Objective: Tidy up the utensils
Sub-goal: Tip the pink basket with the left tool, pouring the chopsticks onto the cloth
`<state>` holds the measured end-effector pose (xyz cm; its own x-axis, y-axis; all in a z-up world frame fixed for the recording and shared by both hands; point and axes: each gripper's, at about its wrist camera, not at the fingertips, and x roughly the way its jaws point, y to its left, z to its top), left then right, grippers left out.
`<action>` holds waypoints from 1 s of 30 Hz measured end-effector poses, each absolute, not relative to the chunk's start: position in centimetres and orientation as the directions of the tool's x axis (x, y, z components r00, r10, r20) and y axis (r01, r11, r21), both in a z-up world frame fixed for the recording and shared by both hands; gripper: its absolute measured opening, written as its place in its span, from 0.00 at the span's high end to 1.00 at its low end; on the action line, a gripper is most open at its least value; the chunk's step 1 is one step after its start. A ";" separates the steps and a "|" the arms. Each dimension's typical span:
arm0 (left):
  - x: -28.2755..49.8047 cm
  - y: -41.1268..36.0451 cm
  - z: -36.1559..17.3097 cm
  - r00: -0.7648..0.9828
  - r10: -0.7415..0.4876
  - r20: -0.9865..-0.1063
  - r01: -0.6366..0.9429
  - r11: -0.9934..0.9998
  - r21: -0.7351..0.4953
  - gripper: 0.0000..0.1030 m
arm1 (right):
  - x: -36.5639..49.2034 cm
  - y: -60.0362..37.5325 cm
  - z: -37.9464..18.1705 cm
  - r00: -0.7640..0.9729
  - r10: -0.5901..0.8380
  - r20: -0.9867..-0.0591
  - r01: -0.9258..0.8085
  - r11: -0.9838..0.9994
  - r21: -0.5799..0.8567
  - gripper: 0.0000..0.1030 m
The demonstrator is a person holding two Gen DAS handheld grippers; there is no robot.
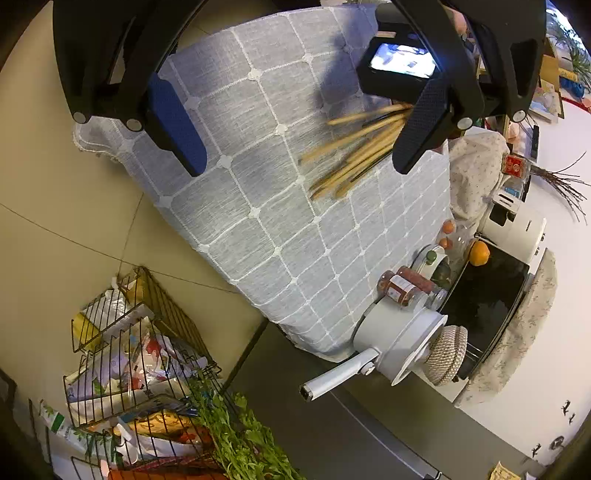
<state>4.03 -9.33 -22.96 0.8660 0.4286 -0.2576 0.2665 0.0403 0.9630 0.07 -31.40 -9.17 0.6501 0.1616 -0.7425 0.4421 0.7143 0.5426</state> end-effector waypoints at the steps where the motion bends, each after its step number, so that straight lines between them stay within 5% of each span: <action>1: 3.6 -8.1 -24.3 0.867 0.433 -0.248 0.267 0.016 0.963 0.37 | 0.0 -31.3 -9.1 0.652 0.161 -0.741 0.438 0.718 0.541 0.05; 7: 1.0 0.5 -25.3 0.857 0.471 -0.210 0.282 -0.088 0.955 0.37 | -0.1 -30.9 -8.4 0.670 0.156 -0.726 0.415 0.732 0.540 0.05; 14: -1.3 5.6 -23.1 0.771 0.533 -0.348 0.344 0.112 0.932 0.37 | 0.8 -28.5 -7.9 0.676 0.145 -0.723 0.369 0.782 0.502 0.05; 24: -1.6 -1.6 -19.8 0.854 0.328 -0.403 0.333 0.250 0.909 0.37 | 2.3 -26.5 -8.4 0.649 0.160 -0.744 0.349 0.806 0.478 0.05; 30: -2.5 3.5 -20.4 0.786 0.438 -0.436 0.351 0.263 0.899 0.37 | 1.9 -27.0 -8.3 0.648 0.157 -0.745 0.350 0.807 0.475 0.05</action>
<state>-2.51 3.48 -20.43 0.7864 0.4379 -0.4356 0.3514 0.2629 0.8986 1.92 -26.97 -8.30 0.6480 0.1572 -0.7453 0.3505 0.8072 0.4749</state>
